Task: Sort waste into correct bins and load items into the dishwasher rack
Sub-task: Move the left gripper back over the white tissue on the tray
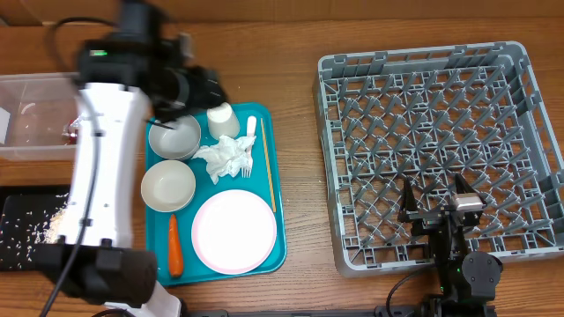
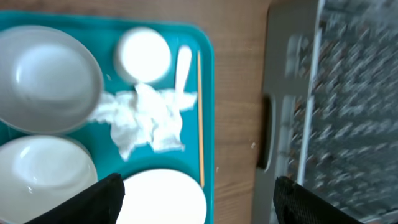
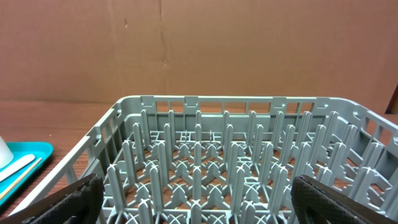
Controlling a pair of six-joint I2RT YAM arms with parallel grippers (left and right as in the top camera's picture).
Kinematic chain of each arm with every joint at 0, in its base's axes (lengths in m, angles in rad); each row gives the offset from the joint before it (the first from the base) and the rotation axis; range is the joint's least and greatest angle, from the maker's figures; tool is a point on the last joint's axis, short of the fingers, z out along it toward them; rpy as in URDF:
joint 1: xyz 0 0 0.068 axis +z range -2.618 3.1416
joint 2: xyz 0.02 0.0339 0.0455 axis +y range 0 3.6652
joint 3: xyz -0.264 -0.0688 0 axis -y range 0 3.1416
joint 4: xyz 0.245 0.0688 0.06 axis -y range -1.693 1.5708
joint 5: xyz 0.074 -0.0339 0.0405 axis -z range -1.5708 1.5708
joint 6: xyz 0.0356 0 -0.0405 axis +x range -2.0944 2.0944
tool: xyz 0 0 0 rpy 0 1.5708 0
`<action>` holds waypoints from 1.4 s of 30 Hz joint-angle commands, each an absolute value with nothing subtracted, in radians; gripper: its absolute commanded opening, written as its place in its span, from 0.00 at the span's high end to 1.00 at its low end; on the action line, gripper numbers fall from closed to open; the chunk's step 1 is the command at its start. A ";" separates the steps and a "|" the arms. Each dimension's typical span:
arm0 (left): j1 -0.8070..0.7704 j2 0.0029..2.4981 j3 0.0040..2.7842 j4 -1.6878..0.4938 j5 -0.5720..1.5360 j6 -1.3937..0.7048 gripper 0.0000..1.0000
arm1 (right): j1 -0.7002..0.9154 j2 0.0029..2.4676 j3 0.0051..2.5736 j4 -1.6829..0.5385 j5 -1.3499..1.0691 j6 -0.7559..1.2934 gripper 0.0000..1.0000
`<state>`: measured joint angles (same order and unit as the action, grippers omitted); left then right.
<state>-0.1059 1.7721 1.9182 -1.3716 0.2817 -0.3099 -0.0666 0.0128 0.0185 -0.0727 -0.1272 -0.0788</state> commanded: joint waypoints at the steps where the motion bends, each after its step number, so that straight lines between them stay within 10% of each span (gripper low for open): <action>1: -0.229 1.816 1.933 -1.394 0.019 -0.437 0.20 | -0.072 0.003 0.008 -0.069 -0.133 -0.079 0.00; 42: -0.399 2.204 1.811 -1.430 -0.055 -0.562 0.21 | -0.072 0.003 0.008 -0.069 -0.133 -0.079 0.00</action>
<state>-0.3988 2.1994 1.8328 -1.4395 -0.0425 -0.5480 -0.0666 0.0128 0.0185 -0.0727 -0.1272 -0.0788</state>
